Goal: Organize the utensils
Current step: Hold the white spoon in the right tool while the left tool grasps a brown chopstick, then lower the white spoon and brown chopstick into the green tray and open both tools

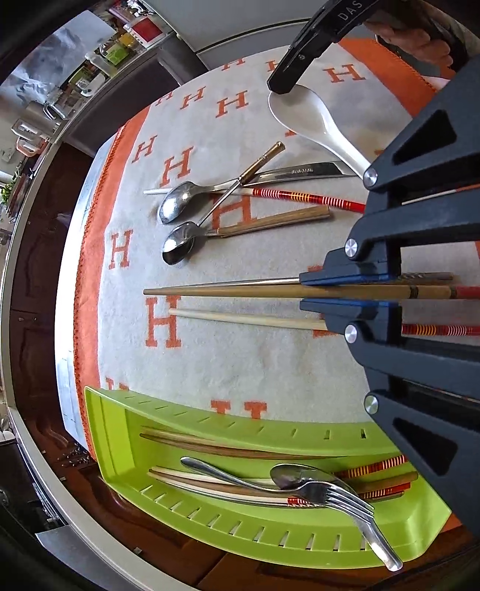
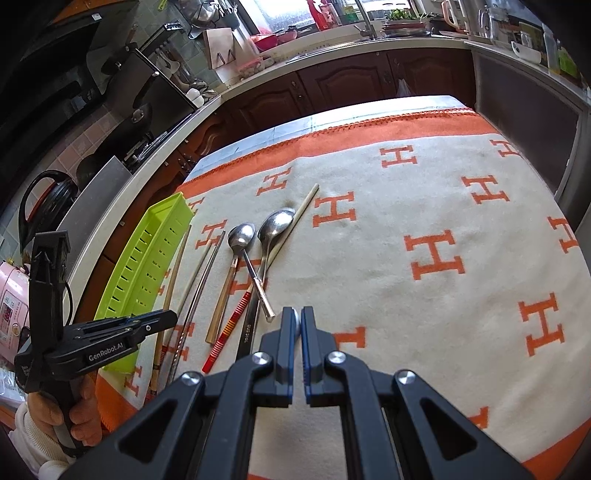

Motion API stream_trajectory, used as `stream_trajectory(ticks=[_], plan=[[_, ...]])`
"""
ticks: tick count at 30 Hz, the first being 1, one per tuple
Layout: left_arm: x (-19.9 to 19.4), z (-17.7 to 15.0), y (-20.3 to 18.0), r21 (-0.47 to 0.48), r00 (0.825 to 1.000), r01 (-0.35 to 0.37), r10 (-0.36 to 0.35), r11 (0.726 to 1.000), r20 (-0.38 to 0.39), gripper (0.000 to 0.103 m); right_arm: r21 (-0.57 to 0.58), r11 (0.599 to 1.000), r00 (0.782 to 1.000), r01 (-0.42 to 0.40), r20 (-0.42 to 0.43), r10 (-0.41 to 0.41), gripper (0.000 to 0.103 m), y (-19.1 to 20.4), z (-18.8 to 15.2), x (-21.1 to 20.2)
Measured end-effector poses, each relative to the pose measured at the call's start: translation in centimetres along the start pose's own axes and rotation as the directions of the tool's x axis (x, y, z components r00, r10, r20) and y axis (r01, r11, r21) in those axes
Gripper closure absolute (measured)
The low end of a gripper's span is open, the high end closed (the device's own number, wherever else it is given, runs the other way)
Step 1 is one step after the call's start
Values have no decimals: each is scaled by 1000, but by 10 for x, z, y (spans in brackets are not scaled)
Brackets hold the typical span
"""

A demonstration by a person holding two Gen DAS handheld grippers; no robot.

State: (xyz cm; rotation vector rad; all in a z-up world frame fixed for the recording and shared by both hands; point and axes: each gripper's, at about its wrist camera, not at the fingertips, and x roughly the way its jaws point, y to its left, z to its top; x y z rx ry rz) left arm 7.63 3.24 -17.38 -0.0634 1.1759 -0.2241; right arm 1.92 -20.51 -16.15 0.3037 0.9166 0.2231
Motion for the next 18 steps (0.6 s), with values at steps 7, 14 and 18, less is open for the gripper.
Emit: stream_trajectory(ticks=[7, 14, 18], plan=[[-12, 1, 5, -17, 1000, 23, -23, 1000, -7, 99, -10, 1000, 1000, -2, 1, 2, 100, 4, 1, -2], [-54, 9, 12, -17, 998, 39, -38, 999, 56, 99, -32, 998, 998, -59, 6, 59, 100, 20, 11, -11], [-81, 14, 23, -30, 994, 28, -24, 999, 106, 99, -83, 991, 994, -105, 25, 107, 100, 41, 22, -23]])
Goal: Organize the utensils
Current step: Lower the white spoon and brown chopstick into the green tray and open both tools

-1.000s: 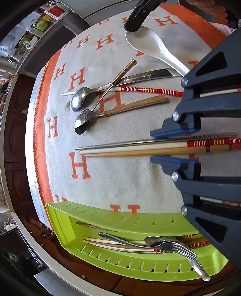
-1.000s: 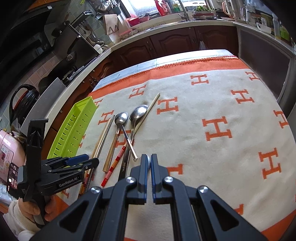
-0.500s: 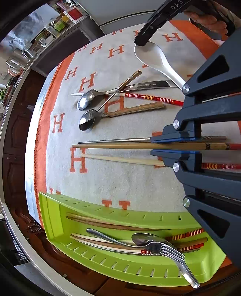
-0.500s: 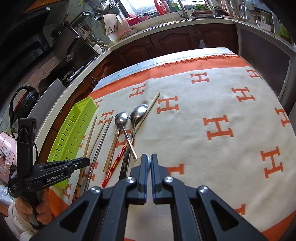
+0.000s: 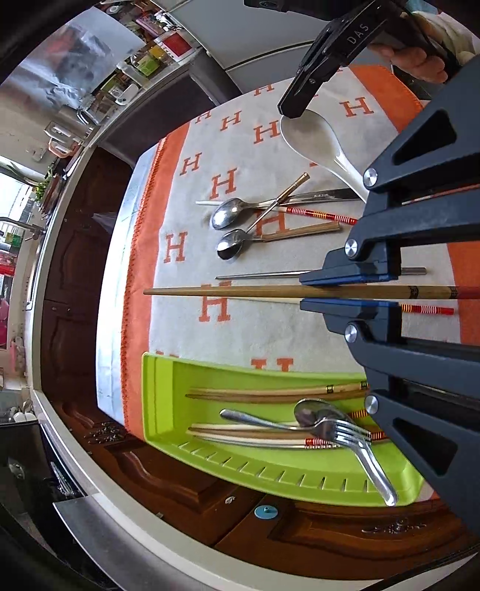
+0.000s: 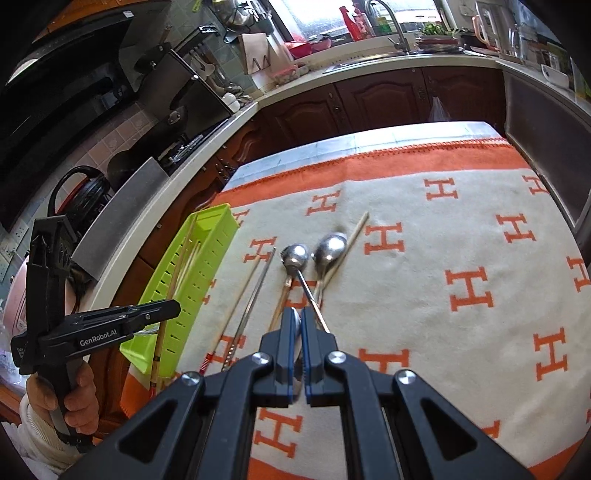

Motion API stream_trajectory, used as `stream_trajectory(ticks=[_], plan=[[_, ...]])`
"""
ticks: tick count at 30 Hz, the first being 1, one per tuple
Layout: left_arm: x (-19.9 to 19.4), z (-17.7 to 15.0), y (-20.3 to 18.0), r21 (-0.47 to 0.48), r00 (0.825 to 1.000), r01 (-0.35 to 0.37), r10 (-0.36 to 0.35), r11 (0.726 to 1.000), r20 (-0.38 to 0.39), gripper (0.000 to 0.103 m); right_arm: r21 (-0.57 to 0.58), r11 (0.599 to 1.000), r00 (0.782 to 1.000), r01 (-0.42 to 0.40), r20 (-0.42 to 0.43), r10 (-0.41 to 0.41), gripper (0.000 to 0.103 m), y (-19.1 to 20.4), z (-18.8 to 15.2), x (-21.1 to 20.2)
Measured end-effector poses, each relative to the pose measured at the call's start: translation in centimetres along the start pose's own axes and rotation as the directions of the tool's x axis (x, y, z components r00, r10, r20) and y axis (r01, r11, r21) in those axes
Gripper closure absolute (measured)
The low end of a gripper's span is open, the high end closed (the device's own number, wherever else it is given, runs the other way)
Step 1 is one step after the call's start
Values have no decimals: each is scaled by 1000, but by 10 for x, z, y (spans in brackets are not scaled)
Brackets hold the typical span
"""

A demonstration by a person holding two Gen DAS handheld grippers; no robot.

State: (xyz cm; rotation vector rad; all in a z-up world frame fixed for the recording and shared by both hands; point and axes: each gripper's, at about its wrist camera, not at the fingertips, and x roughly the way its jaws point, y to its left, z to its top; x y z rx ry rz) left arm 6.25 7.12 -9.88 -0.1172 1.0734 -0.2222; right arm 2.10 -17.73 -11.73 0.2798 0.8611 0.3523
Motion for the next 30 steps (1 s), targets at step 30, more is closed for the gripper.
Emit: stream_trajectory(ticks=[30], plan=[[57, 14, 139, -197, 993, -120, 115, 973, -34, 99, -422, 896, 977, -140, -208, 55, 100, 186, 41, 147]])
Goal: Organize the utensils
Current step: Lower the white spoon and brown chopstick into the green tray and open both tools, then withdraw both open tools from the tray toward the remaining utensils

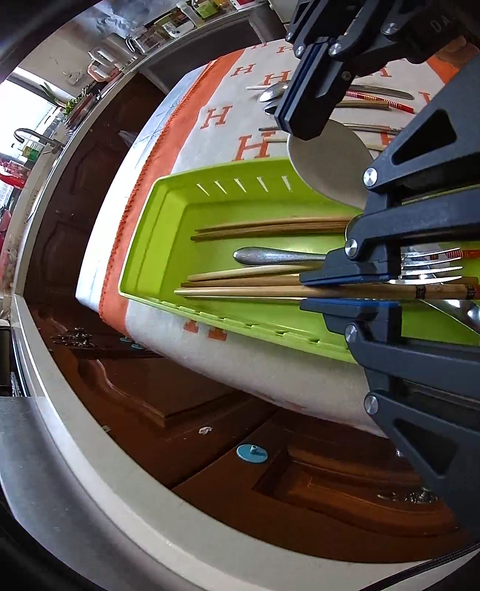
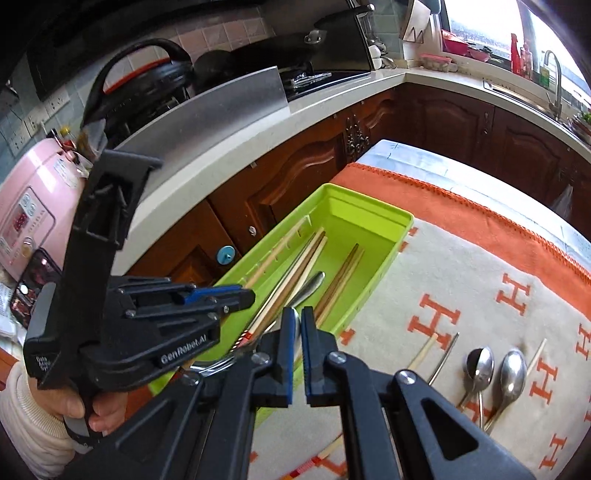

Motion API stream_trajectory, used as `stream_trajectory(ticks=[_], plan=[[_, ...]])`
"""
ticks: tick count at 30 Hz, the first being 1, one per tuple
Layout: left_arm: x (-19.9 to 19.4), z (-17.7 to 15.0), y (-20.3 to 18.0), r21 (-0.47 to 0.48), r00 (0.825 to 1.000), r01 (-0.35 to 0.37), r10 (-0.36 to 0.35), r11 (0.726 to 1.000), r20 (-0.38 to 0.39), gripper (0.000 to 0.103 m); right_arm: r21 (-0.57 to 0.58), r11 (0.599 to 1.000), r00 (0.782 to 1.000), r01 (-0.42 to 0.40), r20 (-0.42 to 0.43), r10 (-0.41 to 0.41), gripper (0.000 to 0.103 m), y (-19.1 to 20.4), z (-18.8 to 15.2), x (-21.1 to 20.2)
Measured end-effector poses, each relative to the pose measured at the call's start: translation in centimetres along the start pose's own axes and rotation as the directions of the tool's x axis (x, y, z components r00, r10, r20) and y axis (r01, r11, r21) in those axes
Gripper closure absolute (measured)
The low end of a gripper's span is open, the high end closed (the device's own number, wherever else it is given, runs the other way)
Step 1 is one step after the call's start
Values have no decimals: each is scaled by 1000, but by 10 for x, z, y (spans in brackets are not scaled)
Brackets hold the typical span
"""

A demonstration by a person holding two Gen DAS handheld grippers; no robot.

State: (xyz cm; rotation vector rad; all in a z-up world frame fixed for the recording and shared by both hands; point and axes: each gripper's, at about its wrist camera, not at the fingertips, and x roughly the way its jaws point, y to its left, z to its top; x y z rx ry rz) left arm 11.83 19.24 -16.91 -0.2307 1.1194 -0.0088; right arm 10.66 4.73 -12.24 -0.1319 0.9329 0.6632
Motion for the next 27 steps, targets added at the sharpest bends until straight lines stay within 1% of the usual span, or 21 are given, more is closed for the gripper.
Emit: stream_trajectory(ticks=[2, 4, 6, 7, 10, 11, 12, 13, 16, 20, 24, 27], plan=[[10, 0, 0, 1, 1000, 2, -2, 1000, -9, 99, -1, 1000, 1000, 12, -12, -12, 99, -2, 3, 9], [12, 2, -6, 27, 1000, 0, 0, 1000, 8, 98, 11, 1000, 1000, 23, -17, -23, 99, -6, 6, 15], [15, 5, -10, 42, 1000, -12, 11, 999, 11, 98, 42, 999, 999, 32, -17, -32, 98, -11, 8, 20], [16, 6, -12, 53, 1000, -16, 16, 998, 10, 96, 60, 998, 999, 29, -22, -28, 98, -14, 9, 22], [13, 6, -19, 74, 1000, -17, 16, 997, 9, 77, 94, 995, 1000, 19, -24, -17, 98, -19, 9, 23], [11, 6, -20, 79, 1000, -20, 18, 997, 15, 62, 98, 995, 1000, 17, -21, -15, 98, -20, 8, 21], [7, 5, -21, 85, 1000, -16, 14, 996, 24, 55, 101, 995, 1000, 17, -17, -15, 98, -20, 8, 19], [4, 4, -22, 88, 1000, -10, 8, 996, 27, 53, 106, 994, 1000, 14, -13, -13, 98, -21, 7, 15], [-8, -1, -26, 94, 999, -30, 26, 995, 42, 49, 124, 992, 1000, 9, 1, -10, 98, -24, 5, 7], [-25, -8, -27, 92, 998, -37, 32, 995, 62, 41, 152, 988, 1000, 0, 10, -1, 98, -27, 1, -5], [-38, -16, -29, 101, 996, -57, 50, 993, 74, 39, 168, 986, 1000, -2, 12, 0, 98, -29, -6, -14], [-47, -24, -28, 90, 997, -49, 42, 995, 69, 39, 170, 985, 1000, 3, 9, -4, 98, -28, -13, -20]])
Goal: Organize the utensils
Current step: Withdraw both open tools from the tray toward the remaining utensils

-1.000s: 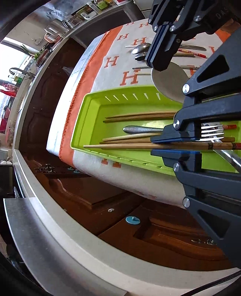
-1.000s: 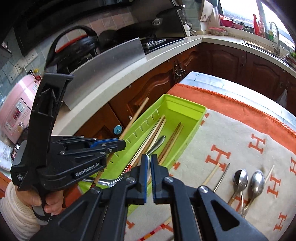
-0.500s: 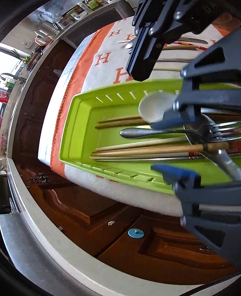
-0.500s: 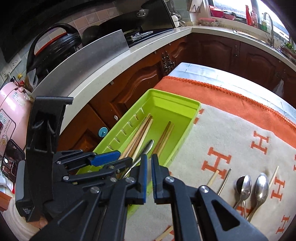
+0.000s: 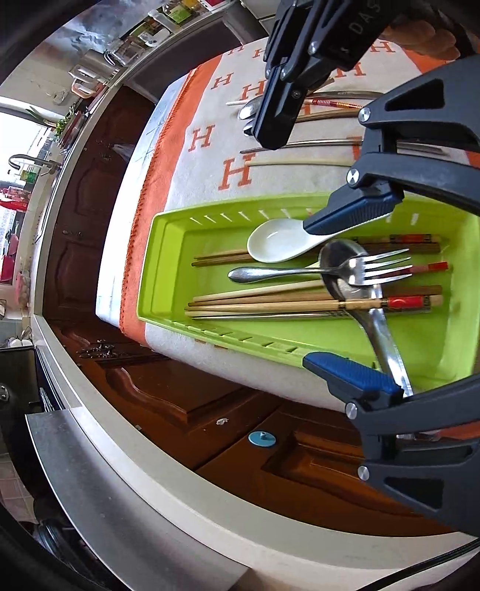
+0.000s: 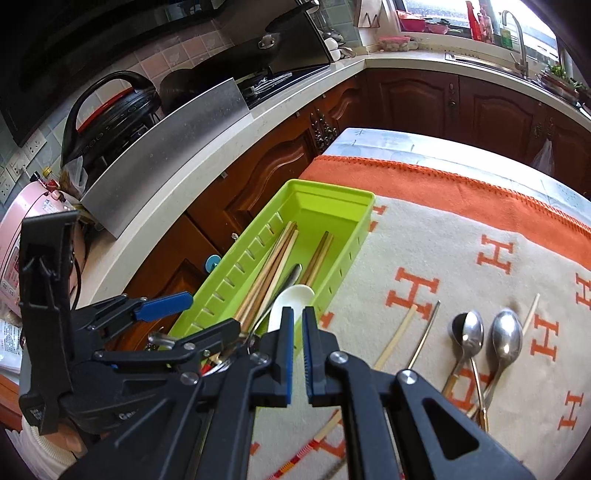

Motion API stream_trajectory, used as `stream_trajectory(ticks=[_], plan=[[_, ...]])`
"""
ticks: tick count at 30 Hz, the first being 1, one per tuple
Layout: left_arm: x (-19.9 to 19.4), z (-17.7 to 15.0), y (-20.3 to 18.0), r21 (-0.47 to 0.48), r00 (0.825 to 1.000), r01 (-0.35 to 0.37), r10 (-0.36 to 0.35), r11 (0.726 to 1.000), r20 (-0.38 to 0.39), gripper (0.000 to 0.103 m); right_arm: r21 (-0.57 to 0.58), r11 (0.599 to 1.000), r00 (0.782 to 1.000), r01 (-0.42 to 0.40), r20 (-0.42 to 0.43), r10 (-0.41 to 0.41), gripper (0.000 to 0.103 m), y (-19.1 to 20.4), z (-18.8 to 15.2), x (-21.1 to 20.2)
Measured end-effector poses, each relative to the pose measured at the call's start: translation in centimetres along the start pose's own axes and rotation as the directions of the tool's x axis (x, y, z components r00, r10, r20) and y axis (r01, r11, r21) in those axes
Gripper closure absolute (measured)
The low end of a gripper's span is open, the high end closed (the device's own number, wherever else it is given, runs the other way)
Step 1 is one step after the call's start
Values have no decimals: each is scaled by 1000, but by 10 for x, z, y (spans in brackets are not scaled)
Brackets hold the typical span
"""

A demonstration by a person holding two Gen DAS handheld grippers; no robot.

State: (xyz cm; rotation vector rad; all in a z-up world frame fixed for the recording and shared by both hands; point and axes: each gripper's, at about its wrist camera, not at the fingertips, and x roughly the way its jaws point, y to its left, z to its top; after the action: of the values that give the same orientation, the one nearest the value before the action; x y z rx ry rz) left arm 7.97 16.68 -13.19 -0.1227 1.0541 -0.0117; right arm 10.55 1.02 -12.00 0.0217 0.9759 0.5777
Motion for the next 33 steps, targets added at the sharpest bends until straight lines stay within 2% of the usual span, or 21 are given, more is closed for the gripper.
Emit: stream_trajectory(ticks=[8, 12, 19, 22, 27, 28, 30, 33], plan=[[-30, -24, 10, -31, 999, 34, -34, 999, 13, 39, -9, 999, 999, 37, -8, -37, 98, -4, -28, -15], [-40, -35, 28, -90, 996, 85, -85, 992, 7, 39, 7, 999, 999, 44, -9, -44, 98, -10, -42, -23], [-50, -49, 51, -184, 993, 117, -120, 976, -7, 39, 55, 998, 999, 41, 0, -41, 99, -25, -60, -35], [-49, -54, 56, -205, 994, 108, -113, 973, -11, 39, 74, 996, 999, 39, 5, -40, 98, -31, -67, -40], [-35, -56, 67, -252, 998, 55, -63, 966, -21, 39, 90, 995, 999, 34, 8, -34, 99, -37, -77, -44], [-31, -56, 70, -266, 998, 48, -55, 963, -19, 40, 92, 995, 999, 34, 8, -35, 98, -37, -78, -45], [-26, -54, 76, -287, 999, 38, -43, 957, -13, 52, 94, 995, 999, 37, 8, -38, 99, -39, -80, -46], [-15, -50, 84, -328, 999, 34, -38, 944, -7, 61, 102, 994, 999, 36, 13, -38, 99, -40, -82, -47]])
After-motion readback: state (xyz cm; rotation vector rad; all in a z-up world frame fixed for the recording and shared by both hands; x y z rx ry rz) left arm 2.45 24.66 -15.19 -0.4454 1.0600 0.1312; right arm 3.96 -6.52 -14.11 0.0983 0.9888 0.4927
